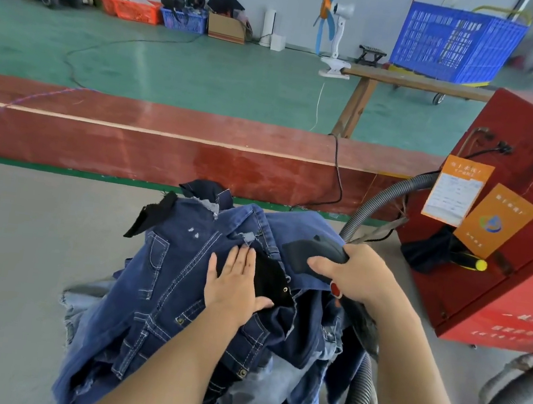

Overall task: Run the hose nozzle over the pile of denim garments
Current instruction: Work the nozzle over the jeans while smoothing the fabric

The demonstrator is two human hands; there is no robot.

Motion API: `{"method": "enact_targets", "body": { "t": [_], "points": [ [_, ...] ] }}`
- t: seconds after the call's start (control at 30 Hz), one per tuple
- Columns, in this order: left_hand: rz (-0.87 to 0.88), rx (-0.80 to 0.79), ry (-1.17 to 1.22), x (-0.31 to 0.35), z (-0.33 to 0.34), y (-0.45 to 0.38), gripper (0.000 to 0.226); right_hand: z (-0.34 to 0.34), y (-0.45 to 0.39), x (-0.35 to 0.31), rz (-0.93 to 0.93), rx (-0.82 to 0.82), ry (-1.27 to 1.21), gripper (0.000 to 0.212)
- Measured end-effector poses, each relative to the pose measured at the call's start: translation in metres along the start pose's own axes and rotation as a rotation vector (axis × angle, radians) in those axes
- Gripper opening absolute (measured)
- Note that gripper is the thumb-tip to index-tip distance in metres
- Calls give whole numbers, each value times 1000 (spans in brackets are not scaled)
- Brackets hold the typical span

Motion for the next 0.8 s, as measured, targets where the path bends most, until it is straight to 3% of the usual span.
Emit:
{"method": "enact_targets", "body": {
  "t": [0.27, 0.53, 0.8],
  "points": [
    [-99, -28, 18, 5, 4, 0, 110, 18, -2, -1, 35, -154, 135, 36],
    [-83, -33, -5, 5, 5, 0, 110, 43, -23, -24, -3, -6, 235, 36],
    [-49, -35, 14, 4, 4, 3, 112, 18, -18, -24, -94, 102, -65, 33]
  ]
}}
Point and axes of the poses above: each hand's wrist, its own y-axis away from the middle knuckle, its own z-axis out of the palm, x = y × z, the point moved 2 cm from there along -y, towards the middle knuckle, and after that the axes turned 15 degrees about -x, right-handed, at the moved point
